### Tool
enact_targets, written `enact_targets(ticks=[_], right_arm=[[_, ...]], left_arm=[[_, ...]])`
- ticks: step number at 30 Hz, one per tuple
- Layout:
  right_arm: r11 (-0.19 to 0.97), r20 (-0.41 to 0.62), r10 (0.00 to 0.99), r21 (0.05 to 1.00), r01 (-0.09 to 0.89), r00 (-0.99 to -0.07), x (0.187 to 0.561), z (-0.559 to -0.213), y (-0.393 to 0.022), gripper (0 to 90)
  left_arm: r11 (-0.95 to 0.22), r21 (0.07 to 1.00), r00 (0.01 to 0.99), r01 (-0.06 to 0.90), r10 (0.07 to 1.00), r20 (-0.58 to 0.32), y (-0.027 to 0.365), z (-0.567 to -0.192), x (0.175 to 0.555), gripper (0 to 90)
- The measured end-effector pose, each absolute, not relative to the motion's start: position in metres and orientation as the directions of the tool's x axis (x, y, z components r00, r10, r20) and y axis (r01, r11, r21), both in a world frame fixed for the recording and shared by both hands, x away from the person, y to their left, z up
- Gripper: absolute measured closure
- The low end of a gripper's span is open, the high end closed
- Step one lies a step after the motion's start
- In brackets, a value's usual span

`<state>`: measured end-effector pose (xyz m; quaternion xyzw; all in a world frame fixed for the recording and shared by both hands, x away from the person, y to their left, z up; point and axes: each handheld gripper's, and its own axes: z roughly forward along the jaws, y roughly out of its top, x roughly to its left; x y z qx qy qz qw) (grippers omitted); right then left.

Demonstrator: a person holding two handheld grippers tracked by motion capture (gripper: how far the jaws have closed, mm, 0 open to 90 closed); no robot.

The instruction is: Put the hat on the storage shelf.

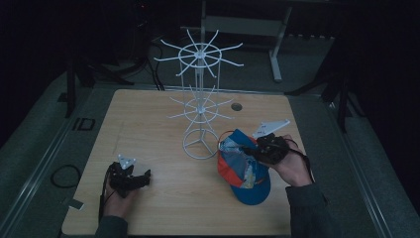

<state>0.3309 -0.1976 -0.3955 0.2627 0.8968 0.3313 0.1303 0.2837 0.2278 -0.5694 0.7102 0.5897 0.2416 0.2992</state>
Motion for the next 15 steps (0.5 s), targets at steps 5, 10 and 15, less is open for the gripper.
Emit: enact_targets(ticks=[5, 10, 15], right_arm=[[0.636, -0.062, 0.56, 0.671, 0.381, -0.826, 0.3302, -0.3916, -0.2005, 88.7], [0.63, -0.062, 0.56, 0.68, 0.376, -0.826, 0.3294, -0.3897, -0.2021, 88.6], [0.62, -0.06, 0.565, 0.69, 0.375, -0.823, 0.3279, -0.3862, -0.2046, 88.6]], left_arm=[[-0.127, 0.709, 0.188, 0.693, 0.982, -0.009, 0.2279, -0.5694, 0.2837, 14.7], [-0.127, 0.709, 0.189, 0.693, 0.982, -0.009, 0.2279, -0.5694, 0.2837, 14.7], [-0.127, 0.709, 0.189, 0.693, 0.982, -0.009, 0.2279, -0.5694, 0.2837, 14.7]])
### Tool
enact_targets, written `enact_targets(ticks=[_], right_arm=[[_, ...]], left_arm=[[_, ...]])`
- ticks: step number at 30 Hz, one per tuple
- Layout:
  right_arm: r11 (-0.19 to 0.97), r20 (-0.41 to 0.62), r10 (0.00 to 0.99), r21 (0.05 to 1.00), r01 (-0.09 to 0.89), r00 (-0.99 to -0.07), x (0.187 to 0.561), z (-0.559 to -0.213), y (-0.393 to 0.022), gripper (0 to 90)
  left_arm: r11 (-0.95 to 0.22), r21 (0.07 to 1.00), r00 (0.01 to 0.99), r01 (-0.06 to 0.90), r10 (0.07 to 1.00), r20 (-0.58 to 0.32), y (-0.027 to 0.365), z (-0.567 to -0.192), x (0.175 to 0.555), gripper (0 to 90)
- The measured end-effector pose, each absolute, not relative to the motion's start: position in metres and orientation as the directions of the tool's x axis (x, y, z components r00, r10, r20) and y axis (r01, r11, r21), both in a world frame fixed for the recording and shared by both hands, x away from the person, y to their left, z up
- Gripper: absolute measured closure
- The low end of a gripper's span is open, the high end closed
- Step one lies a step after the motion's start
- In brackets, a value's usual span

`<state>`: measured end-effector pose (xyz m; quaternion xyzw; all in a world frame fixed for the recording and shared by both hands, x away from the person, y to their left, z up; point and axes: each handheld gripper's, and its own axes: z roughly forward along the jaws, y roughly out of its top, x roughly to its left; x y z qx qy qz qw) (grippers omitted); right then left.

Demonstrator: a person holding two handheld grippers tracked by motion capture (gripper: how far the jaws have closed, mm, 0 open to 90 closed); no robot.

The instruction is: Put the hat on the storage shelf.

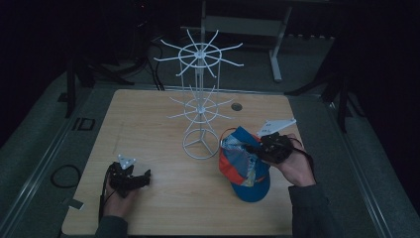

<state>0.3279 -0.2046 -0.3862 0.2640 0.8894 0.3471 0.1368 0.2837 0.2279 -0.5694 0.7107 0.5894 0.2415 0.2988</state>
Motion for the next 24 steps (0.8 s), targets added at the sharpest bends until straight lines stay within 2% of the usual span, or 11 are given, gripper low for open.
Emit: enact_targets(ticks=[24], right_arm=[[0.578, -0.06, 0.576, 0.735, 0.355, -0.815, 0.323, -0.37, -0.216, 88.5]], left_arm=[[-0.125, 0.711, 0.187, 0.692, 0.982, -0.009, 0.228, -0.57, 0.284, 14.7]])
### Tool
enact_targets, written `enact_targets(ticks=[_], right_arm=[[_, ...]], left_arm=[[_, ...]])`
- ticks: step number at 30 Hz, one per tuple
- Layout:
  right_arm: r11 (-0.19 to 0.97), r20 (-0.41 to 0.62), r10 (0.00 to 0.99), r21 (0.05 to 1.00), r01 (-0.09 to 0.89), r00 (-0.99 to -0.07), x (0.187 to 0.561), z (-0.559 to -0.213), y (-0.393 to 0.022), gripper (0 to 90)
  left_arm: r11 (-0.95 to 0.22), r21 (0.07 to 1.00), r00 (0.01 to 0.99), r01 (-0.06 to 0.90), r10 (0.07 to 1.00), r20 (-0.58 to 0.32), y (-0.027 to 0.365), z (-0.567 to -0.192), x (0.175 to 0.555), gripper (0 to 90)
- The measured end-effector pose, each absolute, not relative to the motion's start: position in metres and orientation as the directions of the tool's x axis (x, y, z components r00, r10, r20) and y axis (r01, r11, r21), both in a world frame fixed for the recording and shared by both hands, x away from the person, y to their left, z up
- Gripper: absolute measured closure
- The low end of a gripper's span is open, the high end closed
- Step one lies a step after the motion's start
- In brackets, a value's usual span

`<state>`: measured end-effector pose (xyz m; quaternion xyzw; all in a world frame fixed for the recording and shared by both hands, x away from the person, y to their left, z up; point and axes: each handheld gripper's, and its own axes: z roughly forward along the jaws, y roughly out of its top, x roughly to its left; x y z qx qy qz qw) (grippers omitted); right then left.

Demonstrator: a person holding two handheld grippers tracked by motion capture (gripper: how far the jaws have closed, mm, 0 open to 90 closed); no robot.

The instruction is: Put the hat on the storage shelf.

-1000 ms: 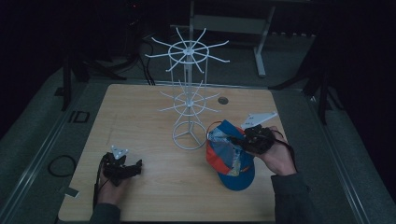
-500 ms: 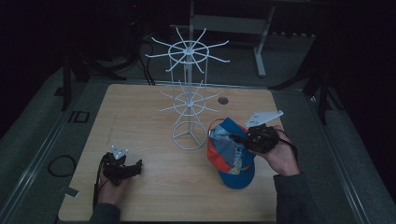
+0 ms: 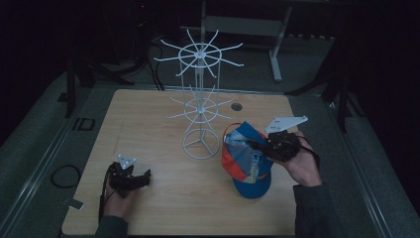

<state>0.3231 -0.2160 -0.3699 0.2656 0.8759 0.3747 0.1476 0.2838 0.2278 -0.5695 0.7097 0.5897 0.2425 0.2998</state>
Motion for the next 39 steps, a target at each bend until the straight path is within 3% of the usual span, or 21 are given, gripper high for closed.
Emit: enact_targets(ticks=[39], right_arm=[[0.552, -0.093, 0.602, 0.766, 0.33, -0.793, 0.32, -0.346, -0.226, 88.5]], left_arm=[[-0.124, 0.712, 0.186, 0.691, 0.982, -0.01, 0.228, -0.57, 0.284, 14.7]])
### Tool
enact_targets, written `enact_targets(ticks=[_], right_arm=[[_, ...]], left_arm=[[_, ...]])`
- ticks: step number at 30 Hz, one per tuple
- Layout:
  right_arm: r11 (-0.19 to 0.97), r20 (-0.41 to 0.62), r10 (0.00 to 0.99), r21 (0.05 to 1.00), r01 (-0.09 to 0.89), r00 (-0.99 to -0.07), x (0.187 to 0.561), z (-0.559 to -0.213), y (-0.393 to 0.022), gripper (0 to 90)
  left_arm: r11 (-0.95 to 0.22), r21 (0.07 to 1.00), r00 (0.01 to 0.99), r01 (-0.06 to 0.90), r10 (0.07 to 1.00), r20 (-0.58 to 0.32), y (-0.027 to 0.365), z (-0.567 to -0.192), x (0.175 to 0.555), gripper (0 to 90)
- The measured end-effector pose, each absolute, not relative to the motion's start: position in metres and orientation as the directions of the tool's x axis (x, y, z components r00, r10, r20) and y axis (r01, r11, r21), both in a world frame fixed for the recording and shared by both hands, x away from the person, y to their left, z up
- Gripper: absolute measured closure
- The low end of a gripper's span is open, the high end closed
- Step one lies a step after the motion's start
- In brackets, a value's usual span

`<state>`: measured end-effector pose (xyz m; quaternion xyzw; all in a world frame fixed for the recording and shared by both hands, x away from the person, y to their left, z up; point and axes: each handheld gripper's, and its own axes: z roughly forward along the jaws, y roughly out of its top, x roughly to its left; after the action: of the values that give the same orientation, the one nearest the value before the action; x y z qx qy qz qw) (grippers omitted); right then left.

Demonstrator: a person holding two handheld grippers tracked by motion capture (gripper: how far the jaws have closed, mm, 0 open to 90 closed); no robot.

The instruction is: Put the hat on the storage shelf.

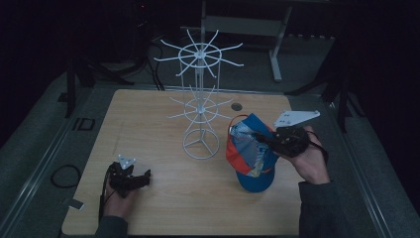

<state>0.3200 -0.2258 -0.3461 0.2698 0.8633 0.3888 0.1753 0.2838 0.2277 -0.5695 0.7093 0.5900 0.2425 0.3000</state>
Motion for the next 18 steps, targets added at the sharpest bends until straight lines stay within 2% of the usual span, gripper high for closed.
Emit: enact_targets(ticks=[18], right_arm=[[0.532, -0.094, 0.606, 0.786, 0.315, -0.79, 0.319, -0.3374, -0.226, 88.6]], left_arm=[[-0.126, 0.711, 0.187, 0.692, 0.982, -0.009, 0.2278, -0.5695, 0.2838, 14.7]])
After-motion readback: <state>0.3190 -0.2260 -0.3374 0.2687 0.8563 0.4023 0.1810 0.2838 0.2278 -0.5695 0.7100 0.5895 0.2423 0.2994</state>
